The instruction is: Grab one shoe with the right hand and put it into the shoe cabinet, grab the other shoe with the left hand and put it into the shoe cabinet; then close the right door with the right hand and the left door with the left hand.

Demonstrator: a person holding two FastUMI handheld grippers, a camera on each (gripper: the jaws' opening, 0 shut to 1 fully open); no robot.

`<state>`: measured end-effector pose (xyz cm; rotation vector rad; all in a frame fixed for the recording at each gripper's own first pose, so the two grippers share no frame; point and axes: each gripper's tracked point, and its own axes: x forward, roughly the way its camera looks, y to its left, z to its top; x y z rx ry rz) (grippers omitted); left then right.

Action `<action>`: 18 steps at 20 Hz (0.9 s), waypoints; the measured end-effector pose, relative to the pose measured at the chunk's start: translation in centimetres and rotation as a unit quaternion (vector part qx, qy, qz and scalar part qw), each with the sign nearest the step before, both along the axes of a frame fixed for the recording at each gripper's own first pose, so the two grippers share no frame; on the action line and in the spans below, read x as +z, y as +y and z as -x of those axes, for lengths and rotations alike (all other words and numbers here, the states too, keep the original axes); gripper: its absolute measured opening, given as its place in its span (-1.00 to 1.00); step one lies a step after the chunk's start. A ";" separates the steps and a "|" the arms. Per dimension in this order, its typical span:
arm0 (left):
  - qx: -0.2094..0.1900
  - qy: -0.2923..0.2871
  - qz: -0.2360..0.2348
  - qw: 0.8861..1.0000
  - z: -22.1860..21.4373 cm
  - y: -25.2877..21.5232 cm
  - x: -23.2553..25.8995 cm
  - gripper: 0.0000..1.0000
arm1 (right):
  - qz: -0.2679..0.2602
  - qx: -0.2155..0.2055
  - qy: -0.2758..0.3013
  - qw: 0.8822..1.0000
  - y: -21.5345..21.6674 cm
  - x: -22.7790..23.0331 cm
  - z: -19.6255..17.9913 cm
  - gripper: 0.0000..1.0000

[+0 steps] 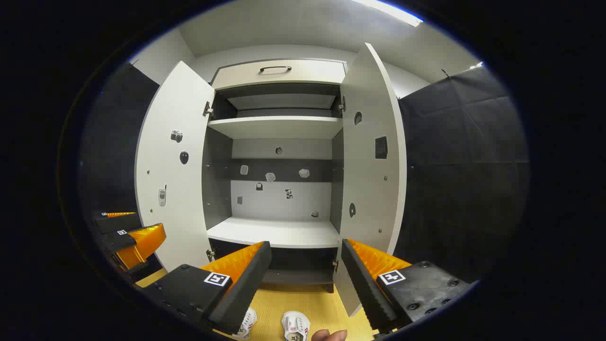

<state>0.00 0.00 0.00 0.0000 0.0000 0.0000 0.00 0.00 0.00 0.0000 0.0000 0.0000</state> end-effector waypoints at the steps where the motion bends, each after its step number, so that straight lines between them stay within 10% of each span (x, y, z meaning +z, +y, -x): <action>1: 0.000 0.000 -0.001 1.000 0.0 0.0 0.0 0.96 | 0.001 0.000 0.000 1.000 -0.1 0.0 0.0 0.95; 18: 0.001 -0.003 -0.007 1.000 -1.0 0.2 -0.4 0.96 | -0.006 0.004 0.005 1.000 1.0 -0.2 -0.8 0.95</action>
